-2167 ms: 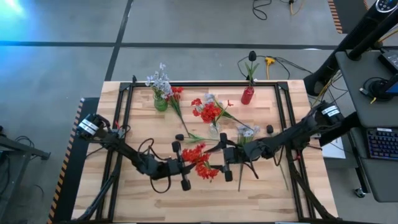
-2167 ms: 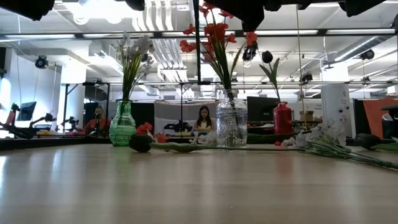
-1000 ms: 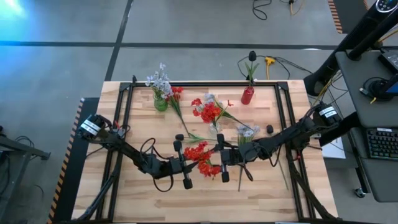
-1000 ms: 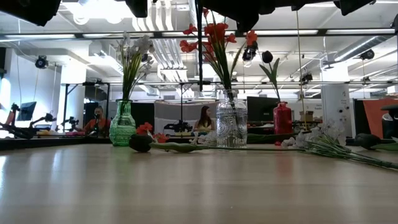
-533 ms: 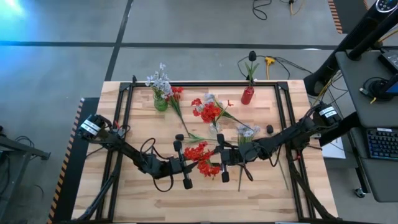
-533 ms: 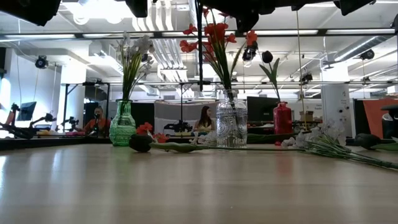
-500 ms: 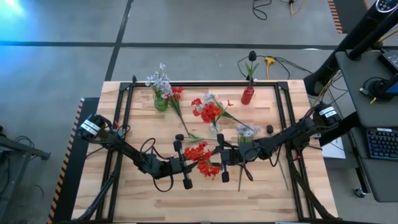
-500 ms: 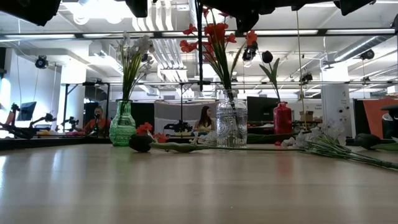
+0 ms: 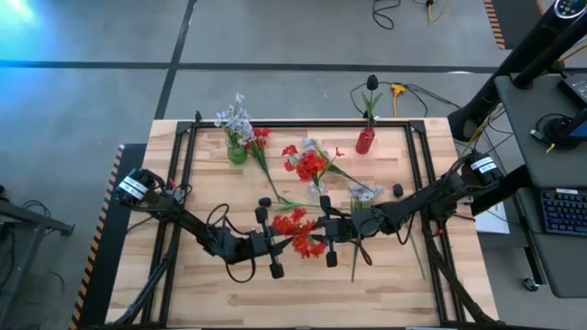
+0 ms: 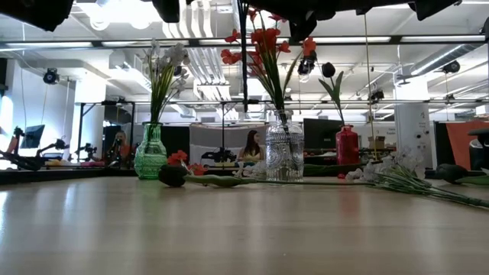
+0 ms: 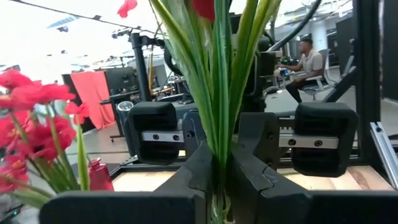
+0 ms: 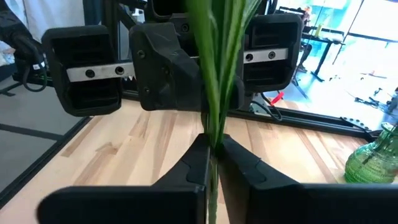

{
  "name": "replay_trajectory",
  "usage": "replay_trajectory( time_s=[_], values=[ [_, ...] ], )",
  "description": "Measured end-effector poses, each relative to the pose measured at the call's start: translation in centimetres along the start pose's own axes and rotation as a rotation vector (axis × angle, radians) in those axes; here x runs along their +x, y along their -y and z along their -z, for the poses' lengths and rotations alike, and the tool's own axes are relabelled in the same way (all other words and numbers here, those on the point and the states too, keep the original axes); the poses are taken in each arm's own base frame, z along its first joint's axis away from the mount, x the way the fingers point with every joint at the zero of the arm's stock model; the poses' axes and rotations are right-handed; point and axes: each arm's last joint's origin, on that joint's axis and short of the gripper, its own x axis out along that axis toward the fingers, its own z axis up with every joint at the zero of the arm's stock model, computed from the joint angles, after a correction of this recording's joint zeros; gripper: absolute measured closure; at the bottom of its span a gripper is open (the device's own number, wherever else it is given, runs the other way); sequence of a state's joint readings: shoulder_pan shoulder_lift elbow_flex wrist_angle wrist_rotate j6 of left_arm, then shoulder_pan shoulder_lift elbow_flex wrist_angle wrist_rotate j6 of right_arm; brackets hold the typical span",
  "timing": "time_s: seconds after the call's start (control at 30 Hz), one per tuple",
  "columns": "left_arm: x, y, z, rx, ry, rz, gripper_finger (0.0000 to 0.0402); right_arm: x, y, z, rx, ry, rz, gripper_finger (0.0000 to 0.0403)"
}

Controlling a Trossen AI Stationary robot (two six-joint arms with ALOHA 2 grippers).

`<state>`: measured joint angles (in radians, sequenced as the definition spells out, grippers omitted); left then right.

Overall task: Sort flowers into vase by color
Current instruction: Put the bottom red flower into the transparent vase

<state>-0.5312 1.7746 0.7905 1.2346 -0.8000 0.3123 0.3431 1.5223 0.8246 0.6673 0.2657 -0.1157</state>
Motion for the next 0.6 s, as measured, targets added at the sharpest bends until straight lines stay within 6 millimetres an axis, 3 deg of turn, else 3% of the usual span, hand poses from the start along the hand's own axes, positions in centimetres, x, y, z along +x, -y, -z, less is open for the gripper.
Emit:
replay_trajectory(
  time_s=[0.13, 0.43, 0.6],
  values=[
    [0.0, -0.1, -0.1, -0.019, -0.003, -0.009, 0.0345, 0.0, 0.1, 0.0, 0.0, -0.008, 0.0, 0.0389],
    [-1.0, 0.2, -0.5, 0.041, -0.101, -0.053, 0.0209, -1.2, 0.9, -1.0, 0.026, -0.052, 0.038, 0.039],
    [-2.1, 0.4, -0.8, 0.105, -0.172, -0.09, 0.0173, -2.7, 1.8, -2.2, 0.014, -0.086, 0.142, 0.039]
  ],
)
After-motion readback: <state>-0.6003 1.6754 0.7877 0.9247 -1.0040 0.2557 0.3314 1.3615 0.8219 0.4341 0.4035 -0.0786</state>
